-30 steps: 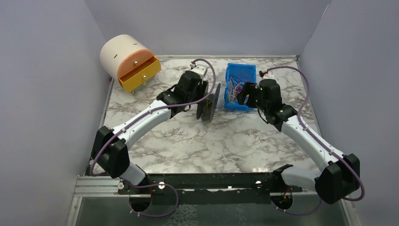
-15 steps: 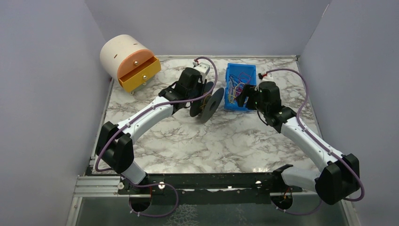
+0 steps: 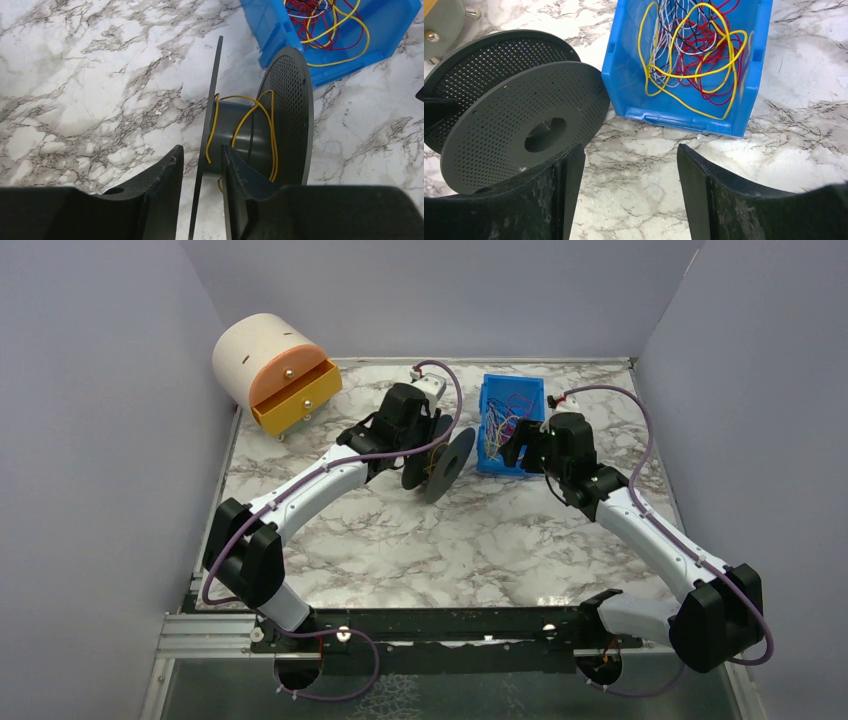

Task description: Wrap the cables

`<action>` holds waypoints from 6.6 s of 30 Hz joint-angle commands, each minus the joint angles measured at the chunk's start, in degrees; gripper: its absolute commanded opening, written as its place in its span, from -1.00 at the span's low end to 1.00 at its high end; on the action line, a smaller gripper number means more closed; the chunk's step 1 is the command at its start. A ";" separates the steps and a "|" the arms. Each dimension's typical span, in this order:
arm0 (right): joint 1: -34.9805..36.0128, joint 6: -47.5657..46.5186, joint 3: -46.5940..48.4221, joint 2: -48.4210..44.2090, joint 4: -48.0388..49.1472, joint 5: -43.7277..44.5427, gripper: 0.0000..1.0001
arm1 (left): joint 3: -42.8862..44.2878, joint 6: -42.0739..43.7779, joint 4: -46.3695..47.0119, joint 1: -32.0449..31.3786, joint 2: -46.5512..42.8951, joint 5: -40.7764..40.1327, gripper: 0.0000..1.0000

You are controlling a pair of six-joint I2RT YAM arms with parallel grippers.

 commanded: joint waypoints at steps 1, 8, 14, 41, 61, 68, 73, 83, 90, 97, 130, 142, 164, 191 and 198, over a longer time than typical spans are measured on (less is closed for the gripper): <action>0.25 -0.24 0.65 0.27 1.23 -0.34 0.47 | -0.24 0.21 1.67 -0.05 -1.23 1.80 -0.20; 0.25 -0.47 3.24 3.00 0.31 2.42 0.49 | -0.95 0.04 1.42 -0.03 -5.03 1.36 0.15; 0.25 -0.69 5.90 7.01 0.01 6.21 0.45 | -0.93 -0.77 -1.17 -0.05 -10.90 0.86 0.40; -0.70 17.63 19.72 27.81 -1.17 14.99 0.02 | -23.23 -5.26 0.04 -0.05 -37.22 -1.56 0.52; -4.07 28.77 30.01 43.45 -2.68 17.61 -0.17 | -25.33 -4.96 0.44 -0.08 -40.57 -1.57 0.53; -5.36 28.49 32.38 46.92 -1.38 15.62 -0.19 | -25.30 -4.55 0.38 -0.04 -40.55 -1.46 0.53; -5.55 28.19 32.98 48.40 0.43 14.44 -0.21 | -25.30 -4.42 0.41 -0.04 -40.30 -1.61 0.53; -5.64 28.21 33.24 49.79 2.54 13.76 -0.66 | -25.30 -4.13 0.29 -0.05 -39.95 -2.06 0.53; -5.74 28.15 30.76 46.92 3.83 14.32 -0.98 | -25.19 -4.20 0.18 -0.05 -40.20 -2.05 0.53; -5.73 28.48 26.79 40.50 5.21 12.15 -0.99 | -25.22 -4.45 0.27 -0.05 -40.66 -1.86 0.53; -5.73 18.51 33.77 10.04 6.50 2.59 -0.98 | -25.64 -5.04 0.13 -0.05 -39.95 -1.91 0.53; -5.73 17.57 45.16 6.83 7.10 -2.32 -0.98 | -25.65 -5.08 0.17 -0.58 -40.19 -1.69 0.53; -5.74 22.09 45.84 -4.30 11.13 -19.07 -0.98 | -26.14 -2.37 5.04 -1.72 -46.73 13.05 0.53; -5.73 21.67 15.50 -20.11 25.81 -48.20 -0.98 | -11.61 -8.44 8.02 -3.70 -36.20 51.61 0.53; -5.73 24.86 9.30 -21.53 39.20 -51.75 -0.98 | -20.25 -19.29 20.89 -7.93 -33.85 49.66 0.53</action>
